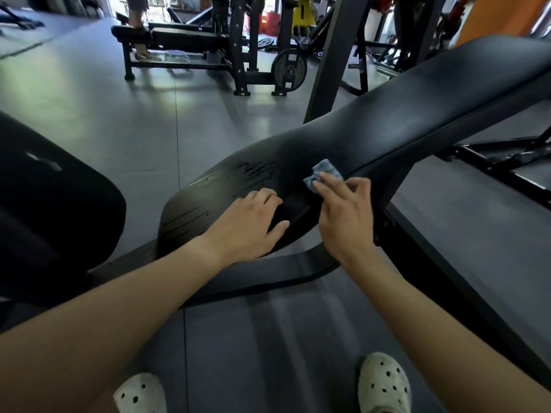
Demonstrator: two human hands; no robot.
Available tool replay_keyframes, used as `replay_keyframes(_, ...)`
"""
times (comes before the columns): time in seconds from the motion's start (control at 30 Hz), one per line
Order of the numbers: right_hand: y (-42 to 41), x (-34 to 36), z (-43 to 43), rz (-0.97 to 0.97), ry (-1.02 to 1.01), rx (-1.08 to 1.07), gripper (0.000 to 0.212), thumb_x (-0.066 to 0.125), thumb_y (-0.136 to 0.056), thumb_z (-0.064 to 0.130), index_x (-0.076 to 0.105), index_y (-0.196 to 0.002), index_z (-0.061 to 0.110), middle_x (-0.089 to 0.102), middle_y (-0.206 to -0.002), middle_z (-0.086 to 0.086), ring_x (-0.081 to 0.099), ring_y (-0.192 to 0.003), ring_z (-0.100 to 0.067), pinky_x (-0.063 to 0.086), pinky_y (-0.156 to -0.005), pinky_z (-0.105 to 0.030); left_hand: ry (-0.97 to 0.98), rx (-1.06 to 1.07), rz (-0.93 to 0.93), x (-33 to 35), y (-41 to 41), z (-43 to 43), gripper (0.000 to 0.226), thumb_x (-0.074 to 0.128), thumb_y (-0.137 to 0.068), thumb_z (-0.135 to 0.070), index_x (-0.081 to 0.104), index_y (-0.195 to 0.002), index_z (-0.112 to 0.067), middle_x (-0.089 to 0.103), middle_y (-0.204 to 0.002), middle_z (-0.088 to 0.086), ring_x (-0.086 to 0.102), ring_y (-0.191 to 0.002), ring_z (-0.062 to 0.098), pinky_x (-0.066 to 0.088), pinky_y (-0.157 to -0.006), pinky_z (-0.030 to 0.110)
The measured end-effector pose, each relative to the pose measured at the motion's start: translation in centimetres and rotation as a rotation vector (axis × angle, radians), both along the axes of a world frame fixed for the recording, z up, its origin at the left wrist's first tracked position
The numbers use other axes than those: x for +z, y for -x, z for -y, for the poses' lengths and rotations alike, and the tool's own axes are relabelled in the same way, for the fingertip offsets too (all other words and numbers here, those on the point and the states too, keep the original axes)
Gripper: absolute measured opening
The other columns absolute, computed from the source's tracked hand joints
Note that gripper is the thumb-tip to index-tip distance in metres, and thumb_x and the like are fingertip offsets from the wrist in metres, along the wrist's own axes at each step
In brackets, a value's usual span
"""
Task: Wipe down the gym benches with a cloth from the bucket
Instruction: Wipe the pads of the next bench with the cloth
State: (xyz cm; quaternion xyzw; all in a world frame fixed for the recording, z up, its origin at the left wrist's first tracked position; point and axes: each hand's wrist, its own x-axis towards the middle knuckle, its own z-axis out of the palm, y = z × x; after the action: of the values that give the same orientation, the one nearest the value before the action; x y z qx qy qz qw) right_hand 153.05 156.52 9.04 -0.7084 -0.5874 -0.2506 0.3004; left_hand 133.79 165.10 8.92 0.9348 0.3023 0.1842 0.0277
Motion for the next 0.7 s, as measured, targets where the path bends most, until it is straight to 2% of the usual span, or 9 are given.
replay_keyframes(0.1, 1.6, -1.6, 0.8, 0.007, 0.041, 0.118, 0.043, 0.055, -0.092, 0.008, 0.066, -0.133, 0.016, 0.057, -0.142, 0.01, 0.04, -0.102, -0.024, 0.048, -0.078, -0.029, -0.027, -0.02, 0.031, 0.2, -0.4, 0.3, 0.049, 0.048, -0.101, -0.047, 0.055, -0.136, -0.014, 0.051, -0.137, 0.0, 0.054, -0.117, 0.019, 0.05, -0.1, 0.042)
replay_keyframes(0.23, -1.5, -0.9, 1.2, 0.132, 0.083, 0.211, 0.049, 0.062, -0.089, 0.004, 0.064, -0.135, 0.02, 0.054, -0.143, 0.008, 0.04, -0.098, -0.025, 0.053, -0.067, -0.039, -0.004, -0.027, 0.039, 0.5, -0.8, 1.0, 0.046, 0.051, -0.101, -0.041, 0.055, -0.137, -0.013, 0.053, -0.133, 0.0, 0.054, -0.116, 0.017, 0.049, -0.1, 0.042)
replay_keyframes(0.3, -3.4, -0.1, 1.1, 0.1, 0.067, 0.16, 0.052, 0.065, -0.088, 0.0, 0.063, -0.135, 0.021, 0.051, -0.145, 0.007, 0.041, -0.098, -0.027, 0.052, -0.073, -0.04, 0.018, -0.025, 0.036, 0.5, -0.8, 1.0, 0.047, 0.05, -0.102, -0.041, 0.054, -0.139, -0.012, 0.052, -0.136, 0.0, 0.052, -0.119, 0.016, 0.048, -0.103, 0.041)
replay_keyframes(0.4, -3.8, 0.0, 1.2, 0.034, 0.035, 0.075, 0.052, 0.065, -0.089, -0.002, 0.062, -0.136, 0.02, 0.047, -0.148, 0.004, 0.041, -0.097, -0.026, 0.046, -0.079, -0.031, 0.044, -0.024, 0.041, 0.5, -0.7, 1.0, 0.048, 0.05, -0.103, -0.04, 0.053, -0.141, -0.012, 0.051, -0.138, 0.0, 0.051, -0.122, 0.015, 0.047, -0.105, 0.04)
replay_keyframes(0.5, -0.9, -1.2, 1.0, -0.112, -0.028, 0.027, 0.052, 0.059, -0.092, 0.001, 0.058, -0.141, 0.017, 0.045, -0.149, 0.001, 0.04, -0.098, -0.024, 0.044, -0.076, -0.028, 0.061, -0.011, 0.062, 0.4, -0.8, 1.2, 0.047, 0.051, -0.102, -0.039, 0.053, -0.14, -0.011, 0.052, -0.135, 0.001, 0.051, -0.12, 0.016, 0.048, -0.104, 0.04)
replay_keyframes(0.6, 2.8, -3.0, 1.4, -0.141, 0.002, 0.149, 0.052, 0.06, -0.09, 0.005, 0.056, -0.141, 0.015, 0.048, -0.143, -0.001, 0.041, -0.095, -0.022, 0.045, -0.074, -0.029, 0.071, -0.001, 0.071, 0.1, -1.1, 1.4, 0.042, 0.053, -0.1, -0.037, 0.054, -0.134, -0.011, 0.052, -0.128, 0.002, 0.05, -0.116, 0.018, 0.049, -0.101, 0.043)
replay_keyframes(0.7, 2.6, -3.0, 1.9, -0.017, 0.079, 0.278, 0.055, 0.066, -0.087, 0.01, 0.055, -0.141, 0.017, 0.049, -0.137, -0.001, 0.043, -0.095, -0.02, 0.049, -0.069, -0.03, 0.075, 0.006, 0.064, 0.0, -1.2, 1.4, 0.036, 0.052, -0.099, -0.037, 0.054, -0.127, -0.015, 0.05, -0.121, 0.0, 0.05, -0.112, 0.018, 0.05, -0.098, 0.043)
